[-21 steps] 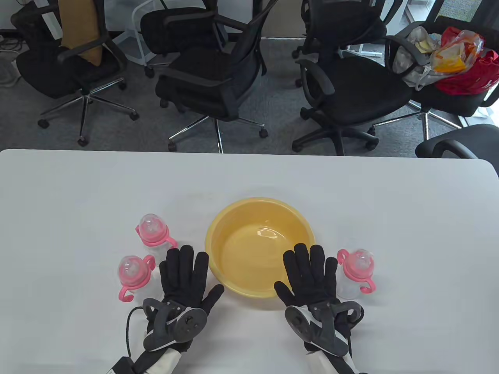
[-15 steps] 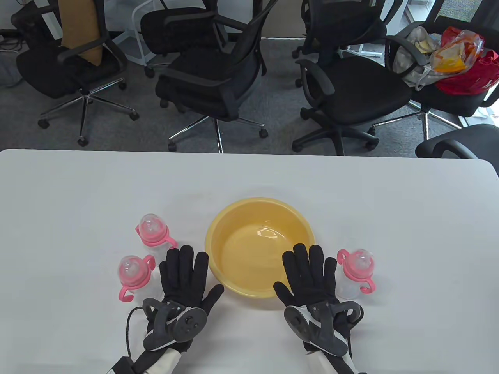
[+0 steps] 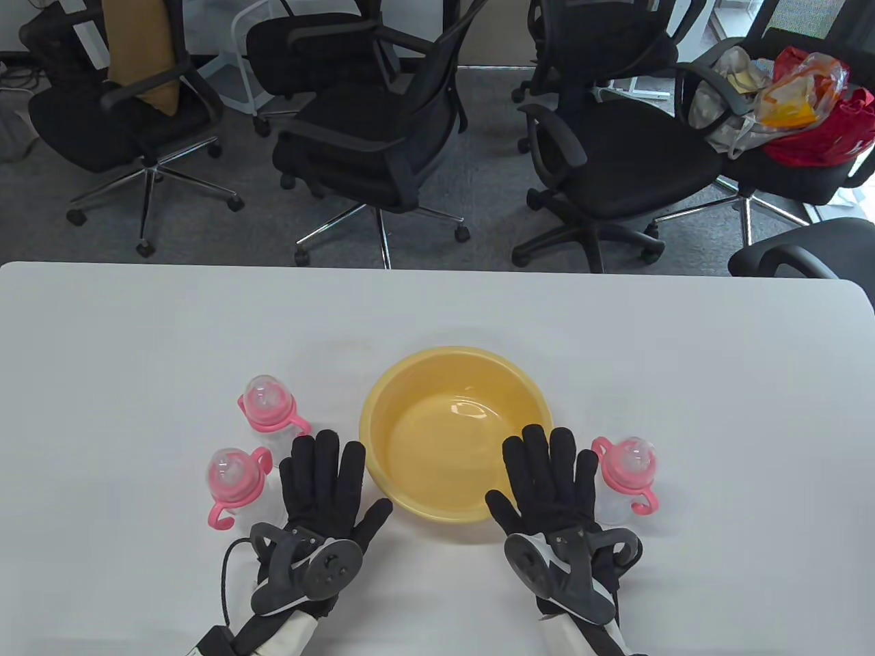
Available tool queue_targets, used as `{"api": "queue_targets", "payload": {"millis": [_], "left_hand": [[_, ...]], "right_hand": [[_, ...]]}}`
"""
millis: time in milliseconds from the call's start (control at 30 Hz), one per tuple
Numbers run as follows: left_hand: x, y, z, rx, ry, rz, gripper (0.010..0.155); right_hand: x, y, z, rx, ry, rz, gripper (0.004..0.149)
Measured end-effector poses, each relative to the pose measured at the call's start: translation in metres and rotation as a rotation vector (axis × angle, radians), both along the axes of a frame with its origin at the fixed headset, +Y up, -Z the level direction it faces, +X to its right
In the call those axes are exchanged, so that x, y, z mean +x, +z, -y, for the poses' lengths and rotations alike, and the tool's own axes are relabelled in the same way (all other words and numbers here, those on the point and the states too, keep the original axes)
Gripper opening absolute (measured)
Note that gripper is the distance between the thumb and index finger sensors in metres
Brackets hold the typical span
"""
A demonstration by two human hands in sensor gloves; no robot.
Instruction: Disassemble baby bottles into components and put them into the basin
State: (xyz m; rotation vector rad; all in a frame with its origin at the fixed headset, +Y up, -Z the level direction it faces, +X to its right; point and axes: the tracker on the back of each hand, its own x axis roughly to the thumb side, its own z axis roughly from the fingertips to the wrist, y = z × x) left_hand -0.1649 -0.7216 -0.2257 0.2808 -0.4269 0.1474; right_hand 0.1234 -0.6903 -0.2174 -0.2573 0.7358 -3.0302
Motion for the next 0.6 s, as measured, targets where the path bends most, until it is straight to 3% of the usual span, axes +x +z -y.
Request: {"api": "queue_targets", "payload": {"millis": [267, 433, 600], "left_hand": [[0.0, 0.0, 0.0, 0.001, 0.001, 0.0, 0.082], [0.0, 0.0, 0.001, -0.001, 0.001, 0.0, 0.082], [0.001, 0.0, 0.001, -0.008, -0.004, 0.004, 0.081]], "right_hand": [[0.058, 0.002, -0.018, 0.103, -0.159, 0.208, 0.081], [0.088, -0.003, -0.011, 0.061, -0.226, 0.312, 0.087], [0.103, -0.012, 0.003, -0.058, -0.302, 0.318, 0.088]]}}
